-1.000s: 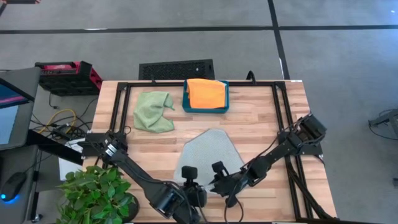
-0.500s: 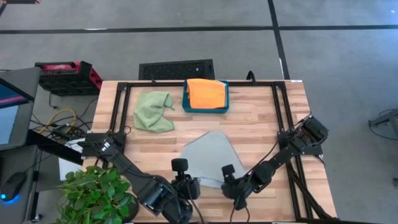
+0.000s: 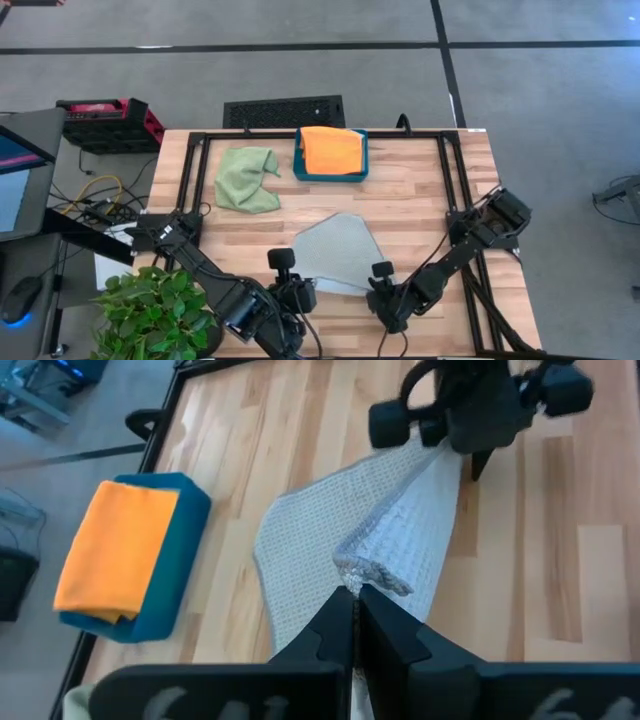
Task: Fold microfiber towels
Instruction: Fold the gray towel
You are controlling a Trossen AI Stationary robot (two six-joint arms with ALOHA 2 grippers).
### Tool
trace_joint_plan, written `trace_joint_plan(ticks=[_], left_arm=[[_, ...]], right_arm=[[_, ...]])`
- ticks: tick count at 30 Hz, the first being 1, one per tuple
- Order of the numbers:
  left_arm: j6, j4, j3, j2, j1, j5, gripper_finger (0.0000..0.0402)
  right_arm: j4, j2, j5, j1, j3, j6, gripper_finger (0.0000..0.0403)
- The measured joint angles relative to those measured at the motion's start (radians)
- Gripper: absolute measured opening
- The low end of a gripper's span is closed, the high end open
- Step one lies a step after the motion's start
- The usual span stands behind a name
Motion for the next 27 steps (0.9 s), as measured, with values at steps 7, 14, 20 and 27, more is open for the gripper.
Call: trace_joint_plan(ticks=[7, 14, 20, 27], left_arm=[[-0.064, -0.061, 0.000, -0.001, -0.005, 0.000, 0.0000], [-0.074, -0.060, 0.000, -0.001, -0.018, 0.007, 0.0000], [-0.125, -0.060, -0.003, -0.002, -0.039, 0.016, 0.0000], [-0.201, -0.060, -0.003, -0.002, -0.072, 0.028, 0.0000]], right_arm=[[-0.054, -0.011, 0.007, 0.037, -0.001, 0.028, 0.0118], [-0.180, -0.066, 0.046, 0.058, -0.005, 0.121, 0.0052], [-0.269, -0.165, 0.165, 0.082, -0.005, 0.201, 0.0016], [-0.315, -0.306, 0.266, 0.099, -0.004, 0.190, 0.0008]])
